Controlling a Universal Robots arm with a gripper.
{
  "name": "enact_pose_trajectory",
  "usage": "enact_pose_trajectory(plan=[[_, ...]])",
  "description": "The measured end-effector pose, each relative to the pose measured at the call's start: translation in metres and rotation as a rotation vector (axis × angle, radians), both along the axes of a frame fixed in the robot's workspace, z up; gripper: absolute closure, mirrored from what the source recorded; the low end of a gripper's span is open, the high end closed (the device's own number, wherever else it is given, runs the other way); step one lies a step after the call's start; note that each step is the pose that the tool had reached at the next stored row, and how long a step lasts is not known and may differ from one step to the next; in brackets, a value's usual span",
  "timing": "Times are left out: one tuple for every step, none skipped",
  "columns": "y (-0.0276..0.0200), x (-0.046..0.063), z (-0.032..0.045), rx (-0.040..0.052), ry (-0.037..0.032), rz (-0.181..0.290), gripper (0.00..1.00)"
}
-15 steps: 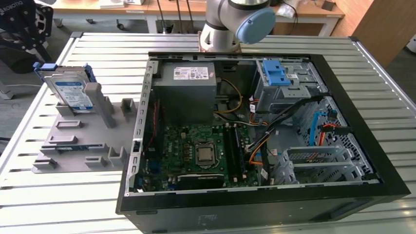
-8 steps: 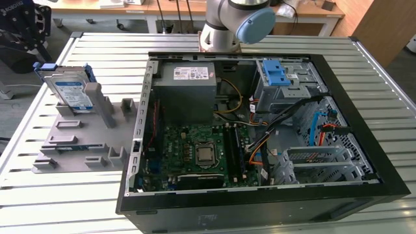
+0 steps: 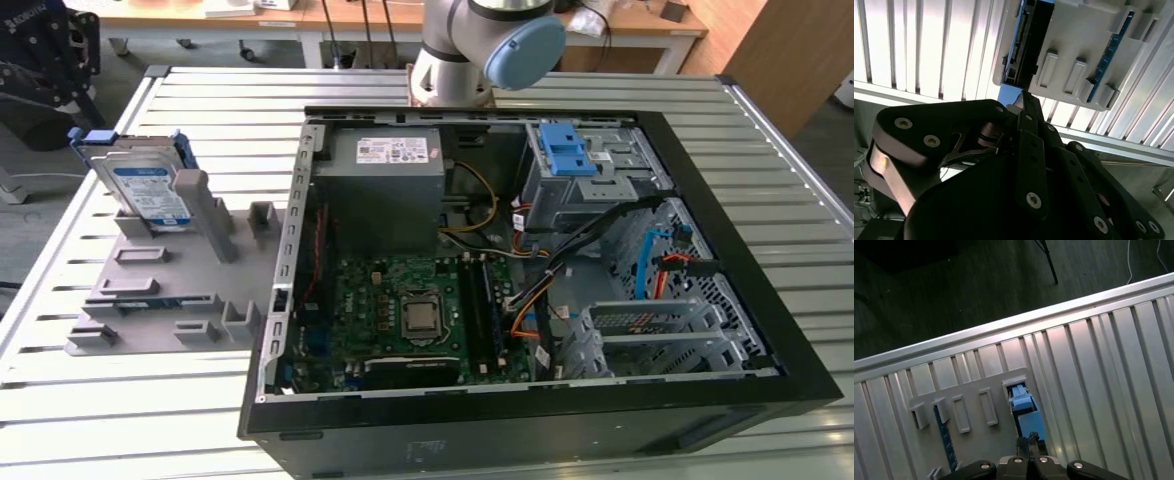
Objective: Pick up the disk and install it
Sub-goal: 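Pick up the disk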
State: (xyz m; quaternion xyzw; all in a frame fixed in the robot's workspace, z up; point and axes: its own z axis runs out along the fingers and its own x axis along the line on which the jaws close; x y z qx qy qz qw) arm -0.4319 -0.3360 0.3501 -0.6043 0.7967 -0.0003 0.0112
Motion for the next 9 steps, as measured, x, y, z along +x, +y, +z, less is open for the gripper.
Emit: enact_pose_trajectory(plan=[[0.0000,0.0000,-0.0003,-0.0002,0.0011,0.017,0.89],[0.0001,0.0000,-0.0005,-0.0003,0.0017,0.036,0.89],[0.0001,0.0000,-0.0009,-0.0003,0.0020,0.054,0.89],[0.0001,0.0000,-0.0012,-0.0003,0.0023,0.073,0.89],[0.0000,0.0000,-0.0016,-0.0003,0.0023,0.091,0.89],[0.0000,0.0000,-0.0020,-0.0003,0.0023,0.109,0.89],[0.0000,0.0000,-0.0024,-0.0003,0.0025,0.127,0.89],[0.0000,0.0000,-0.0028,-0.0003,0.0026,0.145,0.89],[0.0000,0.0000,-0.0032,-0.0003,0.0031,0.161,0.89]])
